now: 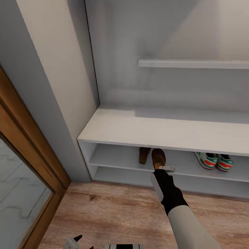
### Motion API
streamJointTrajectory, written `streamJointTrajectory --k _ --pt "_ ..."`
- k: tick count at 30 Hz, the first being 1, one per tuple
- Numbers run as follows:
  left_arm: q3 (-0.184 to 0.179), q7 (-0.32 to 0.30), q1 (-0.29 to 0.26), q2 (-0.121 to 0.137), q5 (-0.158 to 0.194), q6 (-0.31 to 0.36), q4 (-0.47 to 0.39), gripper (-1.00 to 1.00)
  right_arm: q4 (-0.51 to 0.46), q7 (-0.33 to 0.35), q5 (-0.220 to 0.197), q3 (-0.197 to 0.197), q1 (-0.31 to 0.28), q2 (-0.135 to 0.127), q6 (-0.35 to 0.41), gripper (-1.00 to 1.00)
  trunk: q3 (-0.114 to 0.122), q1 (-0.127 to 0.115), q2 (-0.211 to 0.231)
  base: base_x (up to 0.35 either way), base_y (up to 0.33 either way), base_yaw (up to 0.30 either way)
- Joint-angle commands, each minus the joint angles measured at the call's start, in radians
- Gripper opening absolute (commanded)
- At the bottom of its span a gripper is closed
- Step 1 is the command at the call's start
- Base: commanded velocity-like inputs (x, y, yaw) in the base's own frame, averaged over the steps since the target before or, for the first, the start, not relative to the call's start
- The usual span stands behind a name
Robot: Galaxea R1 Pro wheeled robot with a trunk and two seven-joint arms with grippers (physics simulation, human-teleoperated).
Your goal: Pick up the two gym shoes and the two sandals from the corridor floor and place them onto the hallstand (shoe rack) in the corridor, making sure they are on the rack and not on the floor. Arrange them so the two gym shoes are next to each other and the two sandals are next to each other.
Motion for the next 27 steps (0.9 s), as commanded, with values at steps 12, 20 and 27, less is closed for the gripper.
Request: streamJointTrajectory --k 12,20,27 --pt "0.003 -0.021 -0.001 0.0 0.003 0.0 0.001 1.0 -0.001 -0.01 -0.01 0.001 0.0 0.0 0.001 -1.0 -0.001 0.0 0.0 0.075 -0.013 0.0" --pt "0.005 -0.024 -0.001 0.001 0.004 0.0 0.002 1.0 -0.001 -0.01 -0.009 0.001 0.0 0.0 0.001 -1.0 -0.001 0.0 0.0 0.126 -0.058 0.0" --pt "0.004 -0.024 -0.001 0.001 0.005 0.0 0.002 1.0 0.002 -0.011 -0.007 0.001 0.001 0.0 0.0 -1.0 -0.001 0.0 0.0 0.033 -0.011 0.0"
